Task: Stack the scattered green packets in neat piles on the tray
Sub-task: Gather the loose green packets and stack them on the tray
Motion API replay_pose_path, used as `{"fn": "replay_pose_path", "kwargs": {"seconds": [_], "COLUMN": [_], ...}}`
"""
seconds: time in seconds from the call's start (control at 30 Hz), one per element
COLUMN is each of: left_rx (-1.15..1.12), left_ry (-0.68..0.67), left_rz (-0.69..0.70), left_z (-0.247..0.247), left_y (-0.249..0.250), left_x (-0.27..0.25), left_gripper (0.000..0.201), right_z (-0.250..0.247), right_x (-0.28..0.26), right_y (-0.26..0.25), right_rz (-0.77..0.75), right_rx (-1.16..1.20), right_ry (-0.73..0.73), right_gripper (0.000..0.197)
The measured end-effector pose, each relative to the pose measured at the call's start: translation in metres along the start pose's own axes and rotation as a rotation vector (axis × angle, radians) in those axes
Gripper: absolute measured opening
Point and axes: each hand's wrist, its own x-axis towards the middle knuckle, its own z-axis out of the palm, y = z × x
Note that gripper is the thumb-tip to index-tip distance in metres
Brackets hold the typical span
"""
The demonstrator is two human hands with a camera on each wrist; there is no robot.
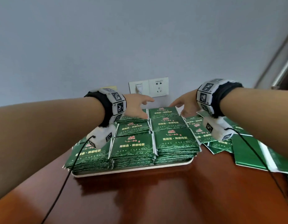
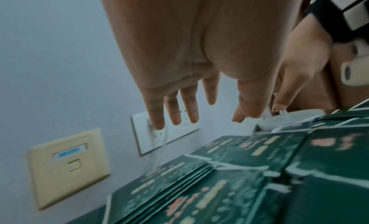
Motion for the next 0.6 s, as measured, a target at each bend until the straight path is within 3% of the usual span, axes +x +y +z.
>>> {"fn": "replay_pose_path", "kwargs": {"seconds": [0.33,0.6], "left_rx": [0.036,0.143], "left_ry": [0.095,0.028], "left_rz": [0.281,0.419], "left_z": [0.02,0.072], "left_y": [0.131,0.22], "left_x": [-0.058,-0.066], "left_gripper": [0.06,0.055], "right_z": [0.046,0.097], "right_x": [-0.122,-0.193], "right_y": [0.017,0.055], "right_rz": [0.138,0.275], "right_rx": [-0.079,-0.135], "right_ry": [-0.041,-0.06], "right_gripper": [0.065,0.064]}}
